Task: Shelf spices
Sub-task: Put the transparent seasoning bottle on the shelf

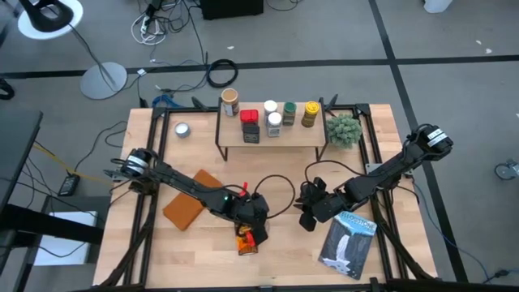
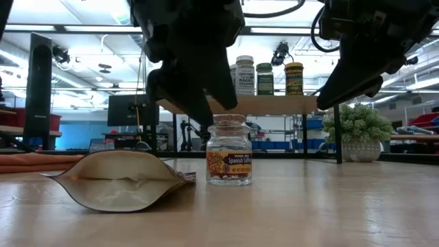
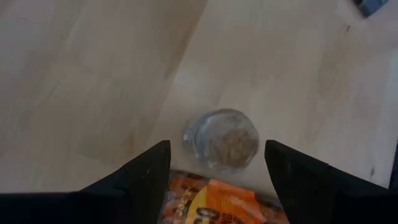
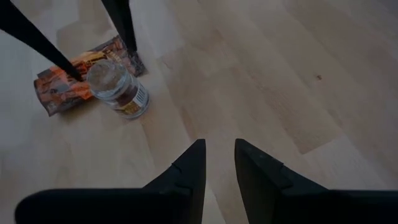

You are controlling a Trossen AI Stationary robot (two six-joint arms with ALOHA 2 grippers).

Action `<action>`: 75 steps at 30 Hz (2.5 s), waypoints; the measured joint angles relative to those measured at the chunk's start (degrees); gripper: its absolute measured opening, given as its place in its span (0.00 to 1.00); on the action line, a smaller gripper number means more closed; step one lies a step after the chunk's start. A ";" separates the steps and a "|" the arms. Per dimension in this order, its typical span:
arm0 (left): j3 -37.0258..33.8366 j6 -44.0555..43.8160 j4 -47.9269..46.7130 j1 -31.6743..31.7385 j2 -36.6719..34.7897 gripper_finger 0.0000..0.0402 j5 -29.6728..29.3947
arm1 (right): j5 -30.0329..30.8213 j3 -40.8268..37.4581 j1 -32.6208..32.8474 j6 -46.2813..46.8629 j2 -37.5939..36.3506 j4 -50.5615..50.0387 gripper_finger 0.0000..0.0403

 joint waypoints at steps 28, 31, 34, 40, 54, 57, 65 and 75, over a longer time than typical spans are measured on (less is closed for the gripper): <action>0.05 7.16 -3.42 0.08 -3.53 0.66 -4.77 | -4.11 -0.05 0.20 -7.67 2.35 16.17 0.21; 0.69 11.23 -3.39 -0.07 -6.24 0.66 -7.42 | -3.66 0.02 0.12 -11.40 5.75 24.46 0.21; 1.09 15.44 -3.56 -0.40 -9.32 0.66 -8.26 | -3.59 0.02 -0.43 -15.53 10.42 33.02 0.21; 0.67 20.12 -9.25 -2.93 -14.61 0.66 -16.76 | -3.35 0.83 -1.25 -23.09 17.15 38.95 0.21; -30.43 24.37 29.62 -6.71 -29.30 0.61 -17.27 | -8.67 6.97 -4.08 -26.31 18.06 38.01 0.49; -37.88 24.40 38.34 -5.90 -32.39 0.60 -15.20 | -10.20 7.58 -4.42 -28.61 18.08 37.13 0.58; -48.68 24.11 51.38 -4.34 -36.21 0.60 -11.48 | -13.82 7.84 -5.44 -29.69 18.08 33.21 0.74; -49.29 24.24 52.16 -4.33 -36.17 0.60 -12.37 | -12.65 7.97 -4.81 -28.23 22.39 33.68 0.75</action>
